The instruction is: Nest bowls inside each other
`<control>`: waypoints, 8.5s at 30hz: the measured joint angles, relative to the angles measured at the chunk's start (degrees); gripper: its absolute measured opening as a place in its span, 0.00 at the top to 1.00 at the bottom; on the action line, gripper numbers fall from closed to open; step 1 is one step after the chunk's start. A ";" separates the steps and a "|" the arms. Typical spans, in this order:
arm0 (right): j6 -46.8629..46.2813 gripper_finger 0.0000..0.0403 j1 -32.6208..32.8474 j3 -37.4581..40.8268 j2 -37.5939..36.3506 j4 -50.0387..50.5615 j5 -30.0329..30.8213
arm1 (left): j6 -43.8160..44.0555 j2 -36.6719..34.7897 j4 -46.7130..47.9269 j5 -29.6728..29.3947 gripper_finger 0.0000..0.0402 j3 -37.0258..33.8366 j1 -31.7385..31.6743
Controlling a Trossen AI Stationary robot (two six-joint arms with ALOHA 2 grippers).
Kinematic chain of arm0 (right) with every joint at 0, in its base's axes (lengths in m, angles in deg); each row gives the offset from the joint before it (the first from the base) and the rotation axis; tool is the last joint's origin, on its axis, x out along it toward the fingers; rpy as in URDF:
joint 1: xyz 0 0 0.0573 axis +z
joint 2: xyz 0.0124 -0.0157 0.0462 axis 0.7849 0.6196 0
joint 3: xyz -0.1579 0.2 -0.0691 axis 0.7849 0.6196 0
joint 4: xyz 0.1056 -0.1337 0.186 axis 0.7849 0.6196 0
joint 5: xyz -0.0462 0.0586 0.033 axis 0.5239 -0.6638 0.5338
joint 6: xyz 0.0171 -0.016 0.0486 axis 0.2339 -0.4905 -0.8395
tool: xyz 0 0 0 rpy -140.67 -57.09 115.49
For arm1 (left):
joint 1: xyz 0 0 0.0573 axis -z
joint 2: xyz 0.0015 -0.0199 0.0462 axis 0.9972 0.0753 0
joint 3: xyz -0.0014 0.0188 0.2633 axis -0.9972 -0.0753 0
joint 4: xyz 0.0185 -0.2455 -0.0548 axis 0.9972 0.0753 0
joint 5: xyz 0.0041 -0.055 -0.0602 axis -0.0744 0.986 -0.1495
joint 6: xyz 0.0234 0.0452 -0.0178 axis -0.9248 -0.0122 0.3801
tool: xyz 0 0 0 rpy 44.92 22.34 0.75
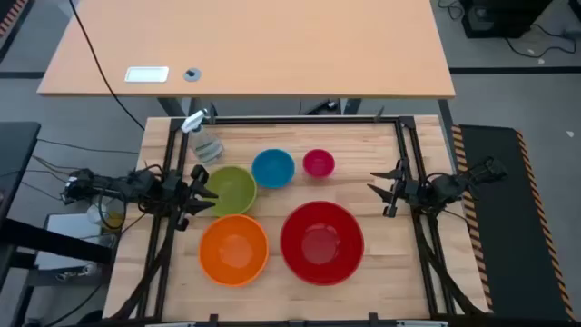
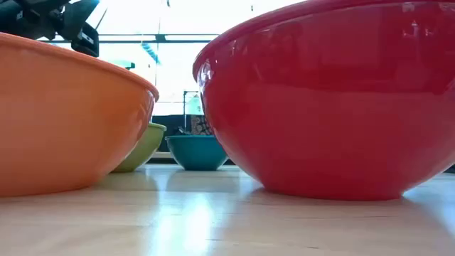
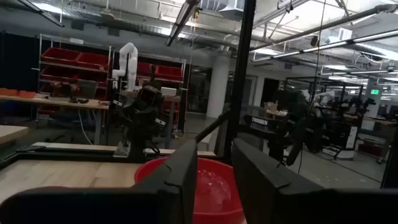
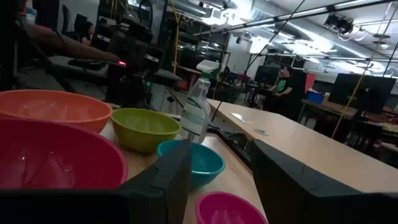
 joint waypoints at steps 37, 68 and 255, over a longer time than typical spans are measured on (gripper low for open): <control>-0.01 0.57 -0.01 0.00 0.00 0.01 -0.02 | 0.01 -0.02 0.00 -0.01 0.74 0.01 -0.02; 1.45 0.57 -0.23 0.00 0.00 -0.89 1.27 | 5.69 0.29 -6.69 -0.25 0.74 0.02 -0.13; -48.46 0.37 -15.85 -84.59 89.23 69.16 -28.37 | 6.99 22.49 35.15 -16.81 0.51 24.50 -0.08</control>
